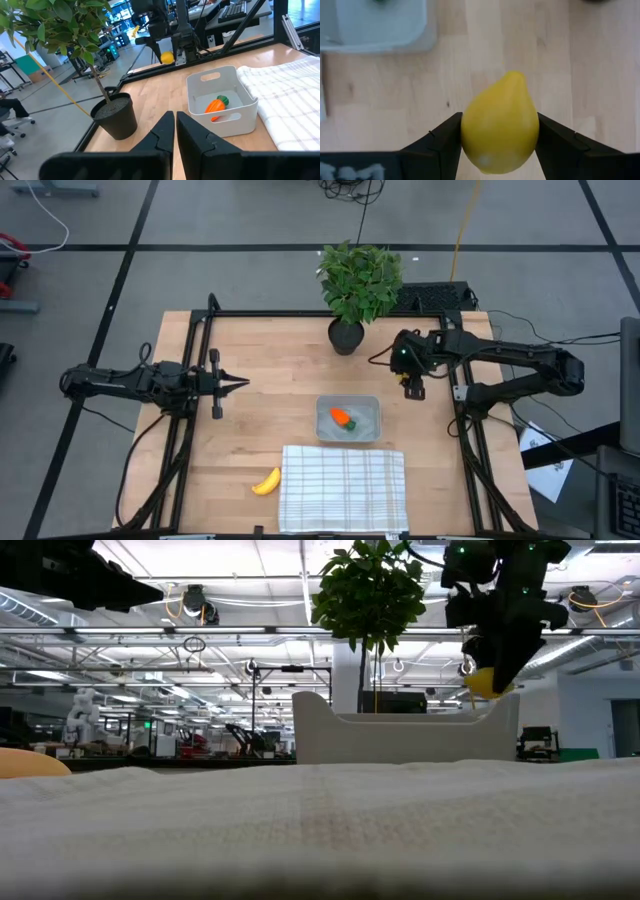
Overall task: Pick and placing Produce into tupperware
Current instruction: Put the lemon into the bin
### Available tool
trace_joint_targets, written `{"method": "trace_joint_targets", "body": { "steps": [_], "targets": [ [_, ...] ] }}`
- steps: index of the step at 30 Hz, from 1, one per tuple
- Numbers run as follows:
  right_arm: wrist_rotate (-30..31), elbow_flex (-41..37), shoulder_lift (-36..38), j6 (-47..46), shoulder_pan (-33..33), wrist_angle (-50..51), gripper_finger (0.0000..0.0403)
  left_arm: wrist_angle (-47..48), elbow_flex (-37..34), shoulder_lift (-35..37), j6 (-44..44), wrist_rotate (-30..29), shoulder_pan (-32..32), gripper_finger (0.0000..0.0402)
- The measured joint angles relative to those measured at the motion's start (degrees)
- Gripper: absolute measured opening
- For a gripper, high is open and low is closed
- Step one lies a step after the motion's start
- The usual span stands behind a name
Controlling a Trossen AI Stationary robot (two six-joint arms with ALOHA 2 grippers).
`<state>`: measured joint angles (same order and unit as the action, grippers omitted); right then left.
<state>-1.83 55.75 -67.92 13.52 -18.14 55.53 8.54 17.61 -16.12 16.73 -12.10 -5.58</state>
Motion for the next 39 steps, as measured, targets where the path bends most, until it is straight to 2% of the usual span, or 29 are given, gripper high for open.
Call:
{"method": "trace_joint_targets", "body": {
  "steps": [22,31,39],
  "targets": [
    [-1.4,0.0,0.0,-0.1,12.1,-18.5,0.0199,0.0,0.0,0.0,0.0,0.0,0.0,0.0024],
    [-1.4,0.4,-0.1,-1.0,12.6,-20.4,0.0199,0.0,0.0,0.0,0.0,0.0,0.0,0.0024],
    [-1.3,6.4,-2.5,-0.5,12.6,-21.4,0.0199,0.0,0.0,0.0,0.0,0.0,0.0,0.0024]
  ]
}}
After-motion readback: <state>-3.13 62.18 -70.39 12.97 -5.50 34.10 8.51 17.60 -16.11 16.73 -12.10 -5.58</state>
